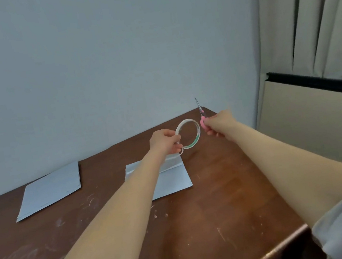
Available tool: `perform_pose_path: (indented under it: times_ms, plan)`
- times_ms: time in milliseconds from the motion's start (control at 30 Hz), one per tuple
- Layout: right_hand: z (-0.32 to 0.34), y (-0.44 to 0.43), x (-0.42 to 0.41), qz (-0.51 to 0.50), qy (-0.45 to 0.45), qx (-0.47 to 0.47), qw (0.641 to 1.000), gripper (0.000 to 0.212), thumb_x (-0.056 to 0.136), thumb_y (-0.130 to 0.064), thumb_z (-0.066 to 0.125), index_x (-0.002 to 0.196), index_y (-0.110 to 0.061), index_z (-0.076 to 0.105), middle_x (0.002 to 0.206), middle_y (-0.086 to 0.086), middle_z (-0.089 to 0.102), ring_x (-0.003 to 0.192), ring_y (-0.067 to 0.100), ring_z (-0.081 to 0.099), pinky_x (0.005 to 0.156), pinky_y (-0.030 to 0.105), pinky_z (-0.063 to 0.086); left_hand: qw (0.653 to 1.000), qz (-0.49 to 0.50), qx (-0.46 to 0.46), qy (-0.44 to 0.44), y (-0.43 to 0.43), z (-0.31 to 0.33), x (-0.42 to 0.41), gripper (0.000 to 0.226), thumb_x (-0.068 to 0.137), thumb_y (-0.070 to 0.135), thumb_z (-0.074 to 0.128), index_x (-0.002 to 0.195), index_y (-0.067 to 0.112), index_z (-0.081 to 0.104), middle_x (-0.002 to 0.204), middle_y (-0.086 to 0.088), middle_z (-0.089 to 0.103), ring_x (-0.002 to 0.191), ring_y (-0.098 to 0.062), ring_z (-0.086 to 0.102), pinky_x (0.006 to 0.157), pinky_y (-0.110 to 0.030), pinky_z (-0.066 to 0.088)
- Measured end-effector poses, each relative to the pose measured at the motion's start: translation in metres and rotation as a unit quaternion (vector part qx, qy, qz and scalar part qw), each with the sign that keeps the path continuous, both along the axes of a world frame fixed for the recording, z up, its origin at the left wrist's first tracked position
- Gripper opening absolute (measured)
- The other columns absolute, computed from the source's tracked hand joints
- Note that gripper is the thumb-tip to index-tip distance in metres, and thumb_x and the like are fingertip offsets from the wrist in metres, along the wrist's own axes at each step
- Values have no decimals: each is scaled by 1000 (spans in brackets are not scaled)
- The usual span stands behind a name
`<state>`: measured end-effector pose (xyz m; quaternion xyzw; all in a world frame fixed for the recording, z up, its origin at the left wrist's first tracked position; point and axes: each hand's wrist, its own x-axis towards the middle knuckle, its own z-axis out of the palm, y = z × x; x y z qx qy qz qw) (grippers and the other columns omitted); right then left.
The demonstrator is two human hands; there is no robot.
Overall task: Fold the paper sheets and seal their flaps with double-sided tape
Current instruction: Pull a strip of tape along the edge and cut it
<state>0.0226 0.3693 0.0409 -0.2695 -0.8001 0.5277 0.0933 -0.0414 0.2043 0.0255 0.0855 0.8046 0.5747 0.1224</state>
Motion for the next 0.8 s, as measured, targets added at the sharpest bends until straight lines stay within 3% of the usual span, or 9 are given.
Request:
perform_pose_path:
  times_ms: [133, 200, 333, 433, 533, 667, 800]
  plan:
    - [-1, 0, 40, 29, -73, -69, 995, 20, 86, -22, 64, 67, -17, 67, 57, -4, 57, 38, 3, 44, 38, 14, 27, 1000, 14, 16, 3, 0, 3, 6, 25, 85, 3, 67, 109, 1, 63, 101, -16, 69, 68, -20, 70, 59, -24, 59]
    - [1, 2, 54, 48, -111, -118, 986, 18, 85, -30, 70, 74, -15, 67, 66, -1, 56, 31, 1, 45, 32, 12, 28, 999, 20, 27, 3, -1, 4, 7, 20, 86, 3, 66, 106, 2, 62, 98, -15, 68, 65, -19, 69, 55, -21, 58]
    - [4, 15, 67, 114, -215, -151, 958, 49, 76, -48, 75, 96, -5, 63, 69, 4, 61, 38, 3, 41, 32, 10, 33, 999, 39, 32, 1, -1, 3, 6, 15, 87, 2, 65, 101, 3, 61, 93, -14, 67, 62, -18, 69, 57, -21, 58]
    - [3, 13, 69, 171, -288, -137, 932, 49, 72, -49, 78, 93, -9, 59, 62, 2, 62, 40, 4, 49, 35, 10, 39, 999, 39, 30, -1, 4, 2, 5, 16, 87, 2, 65, 102, 4, 60, 92, -14, 67, 63, -19, 69, 64, -25, 59]
    - [-4, -9, 63, 183, -302, -123, 928, 51, 70, -52, 79, 93, -11, 60, 67, 2, 63, 43, 5, 53, 43, 10, 48, 999, 28, 32, -2, 9, 1, 6, 16, 86, 2, 65, 102, 2, 61, 93, -16, 68, 66, -21, 70, 70, -28, 60]
    - [-16, -38, 54, 139, -253, -87, 953, 50, 76, -50, 75, 98, -7, 63, 69, 4, 62, 39, 3, 49, 44, 12, 49, 999, 27, 34, -5, 10, 3, 6, 12, 86, 2, 66, 97, 4, 62, 92, -17, 68, 68, -23, 70, 77, -33, 59]
    - [-21, -52, 46, 124, -207, -116, 963, 39, 78, -43, 76, 91, -8, 66, 74, 7, 64, 42, 2, 47, 43, 12, 48, 999, 25, 35, -3, 6, 4, 5, 8, 87, 2, 64, 85, 8, 60, 86, -14, 68, 66, -21, 69, 70, -28, 59]
